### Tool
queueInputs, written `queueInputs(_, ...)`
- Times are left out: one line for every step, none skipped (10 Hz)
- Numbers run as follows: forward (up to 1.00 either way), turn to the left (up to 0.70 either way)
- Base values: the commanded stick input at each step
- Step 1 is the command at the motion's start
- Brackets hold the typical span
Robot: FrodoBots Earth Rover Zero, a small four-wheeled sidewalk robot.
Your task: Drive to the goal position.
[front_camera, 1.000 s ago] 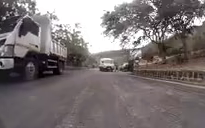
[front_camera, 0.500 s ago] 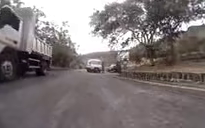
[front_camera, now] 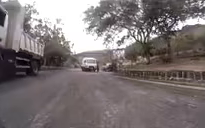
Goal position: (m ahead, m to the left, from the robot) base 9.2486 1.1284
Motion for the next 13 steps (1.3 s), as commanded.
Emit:
queueInputs(0.70, 0.00)
queueInputs(0.70, 0.00)
queueInputs(0.70, 0.00)
queueInputs(0.70, 0.00)
queueInputs(0.70, 0.00)
queueInputs(0.70, 0.00)
queueInputs(0.70, 0.00)
queueInputs(0.70, 0.00)
queueInputs(0.70, 0.00)
queueInputs(0.70, 0.00)
queueInputs(0.70, 0.00)
queueInputs(0.70, 0.00)
queueInputs(0.70, 0.00)
